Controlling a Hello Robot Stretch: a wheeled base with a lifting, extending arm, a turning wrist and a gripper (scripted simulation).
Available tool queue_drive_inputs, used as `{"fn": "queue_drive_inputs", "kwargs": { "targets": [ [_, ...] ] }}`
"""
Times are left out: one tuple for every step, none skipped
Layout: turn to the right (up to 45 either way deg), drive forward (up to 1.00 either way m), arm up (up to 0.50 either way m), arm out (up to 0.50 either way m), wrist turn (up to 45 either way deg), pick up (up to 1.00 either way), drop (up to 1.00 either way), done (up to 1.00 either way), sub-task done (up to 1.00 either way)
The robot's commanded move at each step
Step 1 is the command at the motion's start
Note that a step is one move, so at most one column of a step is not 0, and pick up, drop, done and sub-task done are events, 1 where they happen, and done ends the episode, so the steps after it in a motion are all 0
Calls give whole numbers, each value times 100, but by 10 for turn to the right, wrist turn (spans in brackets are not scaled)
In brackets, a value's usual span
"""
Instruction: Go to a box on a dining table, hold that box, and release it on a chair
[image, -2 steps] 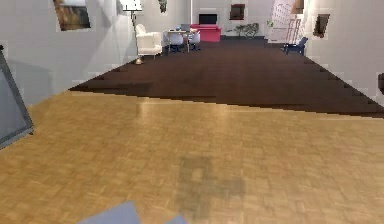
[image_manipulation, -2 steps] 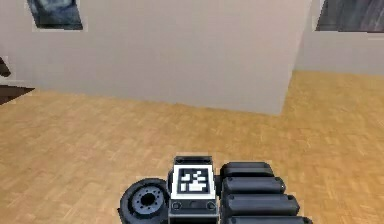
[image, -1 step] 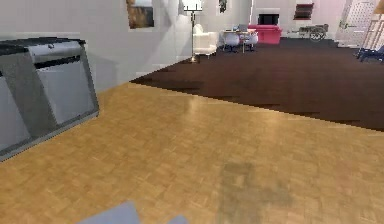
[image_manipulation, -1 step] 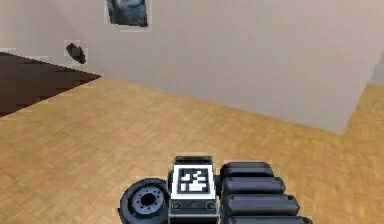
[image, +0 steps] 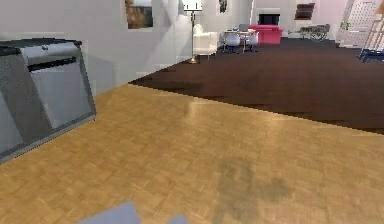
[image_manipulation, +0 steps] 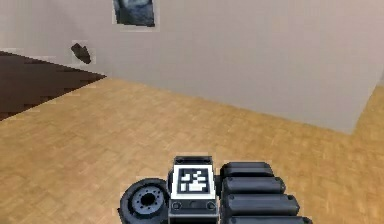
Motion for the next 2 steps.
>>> {"fn": "queue_drive_inputs", "kwargs": {
  "targets": [
    [-120,0,0,0,0,0,0,0,0],
    [0,5,0,0,0,0,0,0,0]
  ]
}}
